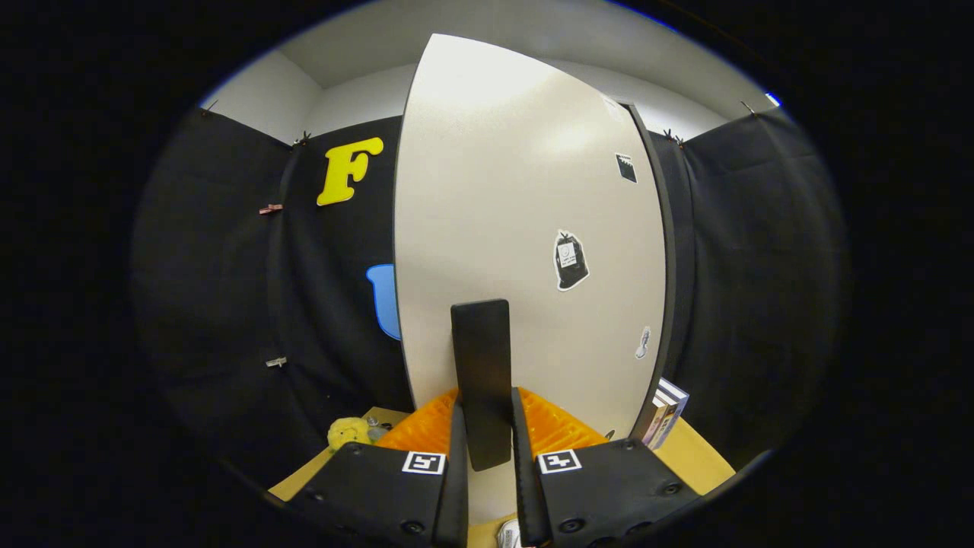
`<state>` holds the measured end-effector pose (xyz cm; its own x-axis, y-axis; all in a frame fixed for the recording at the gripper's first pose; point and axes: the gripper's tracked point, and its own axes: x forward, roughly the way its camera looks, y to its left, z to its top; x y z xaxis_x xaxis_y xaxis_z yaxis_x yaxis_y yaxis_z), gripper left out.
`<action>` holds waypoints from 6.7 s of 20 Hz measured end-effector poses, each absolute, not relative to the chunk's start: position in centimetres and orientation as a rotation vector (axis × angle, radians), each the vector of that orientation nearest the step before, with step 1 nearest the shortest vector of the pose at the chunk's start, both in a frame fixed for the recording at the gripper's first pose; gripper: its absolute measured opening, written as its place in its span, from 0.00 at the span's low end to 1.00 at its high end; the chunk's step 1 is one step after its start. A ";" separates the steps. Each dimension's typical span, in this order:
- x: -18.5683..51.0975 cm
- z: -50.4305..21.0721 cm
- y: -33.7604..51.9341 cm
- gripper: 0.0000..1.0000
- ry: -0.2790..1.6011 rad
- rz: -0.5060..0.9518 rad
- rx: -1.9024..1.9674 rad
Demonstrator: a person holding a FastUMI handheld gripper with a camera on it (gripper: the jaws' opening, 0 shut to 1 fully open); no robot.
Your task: Open the shoe cabinet door, grab the shoes and put them into the shoe cabinet, then close the shoe cabinet door.
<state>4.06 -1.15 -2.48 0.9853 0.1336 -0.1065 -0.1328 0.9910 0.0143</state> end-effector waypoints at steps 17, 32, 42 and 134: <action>-1.7 -1.1 -10.3 0.29 0.116 0.198 -0.035; -2.8 -1.1 -17.6 0.27 0.118 0.078 -0.015; -3.2 -0.5 -22.6 0.23 0.101 0.031 -0.003; -7.5 -51.5 -4.0 0.24 0.853 -0.090 0.170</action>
